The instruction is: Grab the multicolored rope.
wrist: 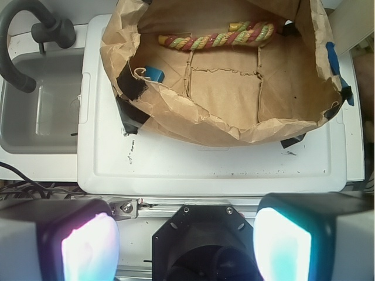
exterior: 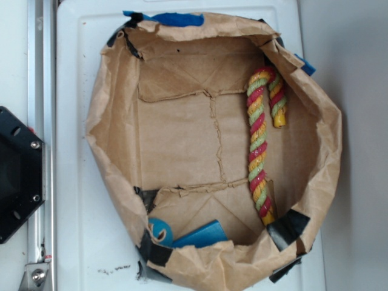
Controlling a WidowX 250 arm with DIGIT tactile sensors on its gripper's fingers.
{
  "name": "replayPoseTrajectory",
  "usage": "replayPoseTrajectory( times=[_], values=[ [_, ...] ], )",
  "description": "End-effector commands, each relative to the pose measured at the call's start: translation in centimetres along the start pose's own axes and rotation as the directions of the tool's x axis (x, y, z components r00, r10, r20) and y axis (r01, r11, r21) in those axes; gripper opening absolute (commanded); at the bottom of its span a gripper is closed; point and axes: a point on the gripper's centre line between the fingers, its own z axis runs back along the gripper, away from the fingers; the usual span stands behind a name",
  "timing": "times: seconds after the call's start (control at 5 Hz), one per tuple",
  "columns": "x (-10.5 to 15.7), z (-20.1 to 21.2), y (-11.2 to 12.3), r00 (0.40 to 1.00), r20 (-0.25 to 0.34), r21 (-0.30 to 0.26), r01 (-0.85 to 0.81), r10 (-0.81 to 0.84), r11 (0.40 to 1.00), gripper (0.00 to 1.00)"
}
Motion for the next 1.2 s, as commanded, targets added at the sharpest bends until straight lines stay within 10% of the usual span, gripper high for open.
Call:
replayPoseTrajectory(
  times=[0.0, 0.6, 0.8, 1.0],
  values=[
    [0.0, 0.0, 0.0, 1.000, 0.000, 0.000, 0.000, 0.000, 1.000, 1.00],
    [11.4, -2.0, 1.2, 0.969, 0.054, -0.011, -0.243, 0.243, 0.970, 1.00],
    [11.0, -4.1, 0.9, 0.869, 0.069, -0.135, -0.479, 0.490, 0.868, 1.00],
    [10.8, -5.7, -0.5, 0.918, -0.104, -0.332, -0.395, 0.383, 0.856, 1.00]
  ],
)
